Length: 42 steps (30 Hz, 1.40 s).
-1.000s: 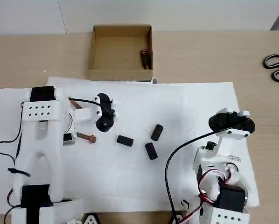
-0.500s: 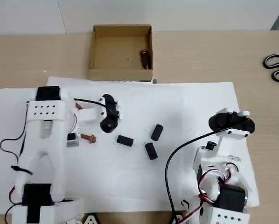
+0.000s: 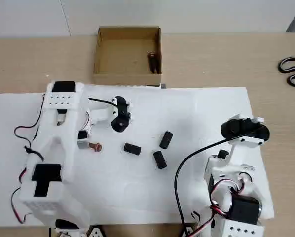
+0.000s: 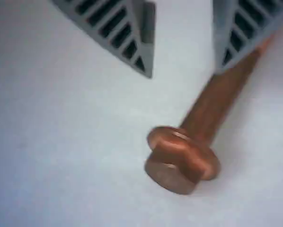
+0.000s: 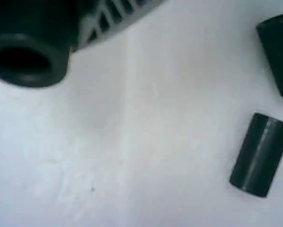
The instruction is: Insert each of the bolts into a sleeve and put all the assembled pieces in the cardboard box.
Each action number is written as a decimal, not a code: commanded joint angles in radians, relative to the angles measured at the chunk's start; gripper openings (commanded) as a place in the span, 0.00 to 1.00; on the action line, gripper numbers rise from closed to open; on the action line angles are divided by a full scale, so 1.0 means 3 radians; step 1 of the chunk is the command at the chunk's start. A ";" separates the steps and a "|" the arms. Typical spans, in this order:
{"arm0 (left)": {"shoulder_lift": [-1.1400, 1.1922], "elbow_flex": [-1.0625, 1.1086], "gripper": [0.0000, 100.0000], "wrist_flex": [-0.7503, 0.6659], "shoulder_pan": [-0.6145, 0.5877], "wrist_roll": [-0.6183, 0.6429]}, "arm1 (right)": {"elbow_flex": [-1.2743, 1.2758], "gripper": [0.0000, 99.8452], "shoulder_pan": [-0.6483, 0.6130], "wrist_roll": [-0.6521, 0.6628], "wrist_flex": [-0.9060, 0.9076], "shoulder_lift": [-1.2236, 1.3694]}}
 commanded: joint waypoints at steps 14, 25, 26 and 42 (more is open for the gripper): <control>0.0338 -0.0222 0.08 0.0138 0.0056 -0.1575 | -0.0015 0.00 0.0038 0.0010 -0.0043 -0.0028; 0.0353 -0.0540 0.08 0.0332 0.0143 -0.1565 | -0.0015 0.00 0.0038 0.0010 -0.0043 -0.0028; 0.0353 -0.0565 0.08 0.0332 0.0143 -0.1565 | -0.0015 0.00 0.0038 0.0010 -0.0043 -0.0028; 0.0793 -0.0596 0.08 0.0307 0.0133 -0.1560 | -0.0015 0.00 0.0038 0.0010 -0.0043 -0.0028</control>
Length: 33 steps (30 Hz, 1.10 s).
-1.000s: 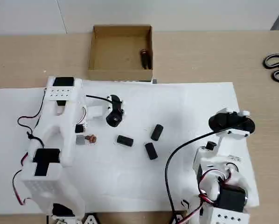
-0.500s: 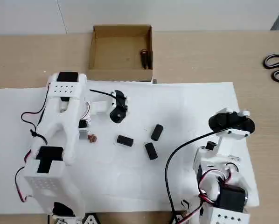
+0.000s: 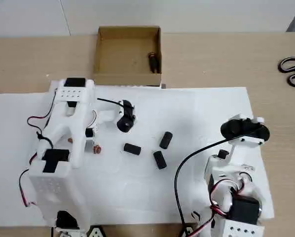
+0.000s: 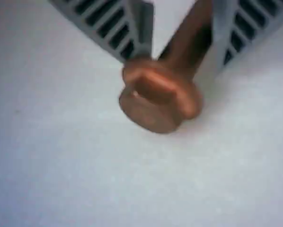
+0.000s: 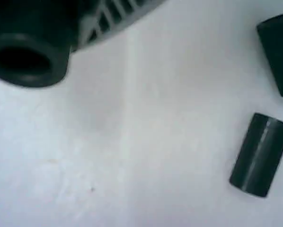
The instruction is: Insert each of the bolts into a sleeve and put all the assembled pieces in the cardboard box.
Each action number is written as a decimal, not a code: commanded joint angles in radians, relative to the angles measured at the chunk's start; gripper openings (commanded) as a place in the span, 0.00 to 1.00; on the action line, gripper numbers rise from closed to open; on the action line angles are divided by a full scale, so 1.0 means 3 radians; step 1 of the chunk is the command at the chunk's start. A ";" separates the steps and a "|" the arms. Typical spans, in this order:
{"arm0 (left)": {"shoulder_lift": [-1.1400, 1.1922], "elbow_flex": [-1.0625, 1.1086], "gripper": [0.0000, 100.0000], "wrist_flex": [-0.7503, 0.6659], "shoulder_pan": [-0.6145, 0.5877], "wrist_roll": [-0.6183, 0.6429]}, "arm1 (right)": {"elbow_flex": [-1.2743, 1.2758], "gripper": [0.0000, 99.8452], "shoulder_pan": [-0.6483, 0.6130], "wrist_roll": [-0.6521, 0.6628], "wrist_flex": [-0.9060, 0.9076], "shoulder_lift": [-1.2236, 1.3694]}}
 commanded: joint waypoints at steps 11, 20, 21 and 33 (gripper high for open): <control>0.0046 -0.0095 0.01 0.0087 0.0046 -0.1289 | -0.0015 0.00 0.0038 0.0005 -0.0049 -0.0028; -0.0588 -0.0095 0.01 0.0097 0.0153 -0.0905 | -0.0087 0.00 0.0023 0.0005 -0.0049 -0.0033; -0.0701 -0.0095 0.01 0.0097 0.0159 -0.0859 | -0.0128 0.00 0.0023 0.0005 -0.0049 -0.0033; -0.1545 -0.0110 0.01 0.0066 0.0230 0.0793 | -0.0394 0.00 0.0008 0.0005 0.0212 -0.0033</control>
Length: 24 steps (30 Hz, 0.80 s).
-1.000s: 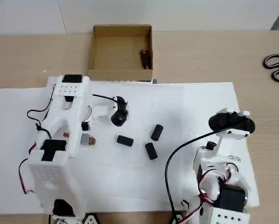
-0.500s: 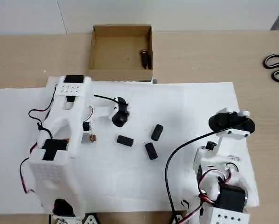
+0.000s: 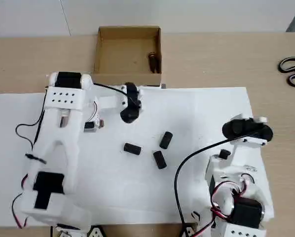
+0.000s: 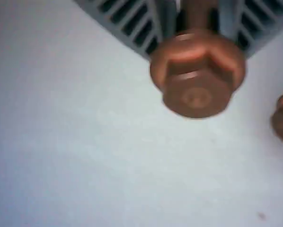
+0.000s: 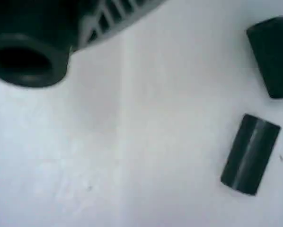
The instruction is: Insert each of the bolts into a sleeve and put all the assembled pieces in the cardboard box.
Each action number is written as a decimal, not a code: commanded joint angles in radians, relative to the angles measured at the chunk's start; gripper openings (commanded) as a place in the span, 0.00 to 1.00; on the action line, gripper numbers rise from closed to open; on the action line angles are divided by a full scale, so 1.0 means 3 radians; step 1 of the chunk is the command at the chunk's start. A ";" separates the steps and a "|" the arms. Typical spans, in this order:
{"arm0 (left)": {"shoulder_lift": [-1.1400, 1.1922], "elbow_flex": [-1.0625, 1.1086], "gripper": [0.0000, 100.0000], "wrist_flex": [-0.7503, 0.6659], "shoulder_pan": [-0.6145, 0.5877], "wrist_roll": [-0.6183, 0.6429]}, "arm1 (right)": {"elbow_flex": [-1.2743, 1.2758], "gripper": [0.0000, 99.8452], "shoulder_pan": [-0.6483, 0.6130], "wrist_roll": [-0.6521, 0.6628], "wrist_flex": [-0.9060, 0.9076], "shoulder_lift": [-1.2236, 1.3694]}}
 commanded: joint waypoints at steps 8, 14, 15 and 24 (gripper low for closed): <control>-0.0639 -0.0100 0.01 -0.0066 0.0128 0.2097 | -0.0225 0.00 -0.0560 -0.0159 0.0018 -0.0028; -0.0777 -0.0100 0.01 -0.0153 0.0194 0.3734 | -0.0225 0.00 -0.1634 -0.0604 -0.0013 -0.0013; -0.0803 -0.0100 0.01 -0.0148 0.0199 0.3933 | -0.0220 0.00 -0.1752 -0.0619 -0.0049 -0.0013; -0.1739 -0.0090 0.01 -0.0205 0.0199 0.4322 | -0.0414 0.00 -0.2330 -0.0532 -0.0125 -0.0023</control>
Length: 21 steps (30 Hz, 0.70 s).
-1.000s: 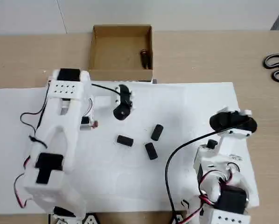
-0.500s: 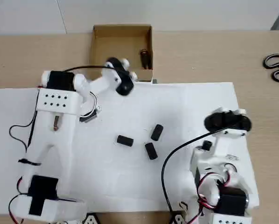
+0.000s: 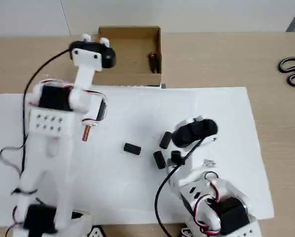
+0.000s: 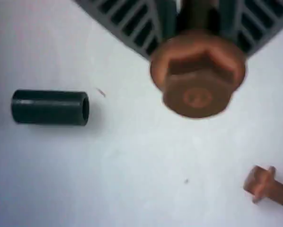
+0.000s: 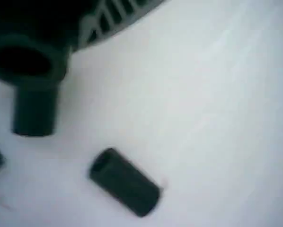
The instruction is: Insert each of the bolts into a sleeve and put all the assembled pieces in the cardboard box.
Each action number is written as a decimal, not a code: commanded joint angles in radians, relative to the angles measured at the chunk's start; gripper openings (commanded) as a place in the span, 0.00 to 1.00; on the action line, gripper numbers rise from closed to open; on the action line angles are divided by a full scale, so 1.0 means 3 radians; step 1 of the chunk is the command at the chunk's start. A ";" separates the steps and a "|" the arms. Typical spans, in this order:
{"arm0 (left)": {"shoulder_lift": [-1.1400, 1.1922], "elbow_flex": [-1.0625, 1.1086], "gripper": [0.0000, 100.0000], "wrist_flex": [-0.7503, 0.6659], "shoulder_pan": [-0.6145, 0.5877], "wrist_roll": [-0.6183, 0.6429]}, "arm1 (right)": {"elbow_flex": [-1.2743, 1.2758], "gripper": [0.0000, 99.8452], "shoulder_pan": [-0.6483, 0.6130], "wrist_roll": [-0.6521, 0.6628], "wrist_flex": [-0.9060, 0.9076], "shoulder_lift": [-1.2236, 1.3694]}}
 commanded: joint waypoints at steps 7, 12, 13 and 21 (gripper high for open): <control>-0.1493 -0.0033 0.01 -0.0271 0.0005 0.0859 | -0.0706 0.00 -0.0192 0.0036 0.0340 -0.0023; -0.2076 0.0504 0.01 -0.0409 -0.0010 0.1320 | -0.0747 0.00 -0.0197 0.0051 0.0437 -0.0028; -0.2225 0.0637 0.01 -0.0471 -0.0010 0.1432 | -0.0783 0.00 -0.0197 0.0087 0.0442 -0.0028; -0.3728 0.2371 0.01 -0.1473 -0.0010 0.1734 | -0.0757 0.00 -0.0192 0.0225 0.0166 -0.0028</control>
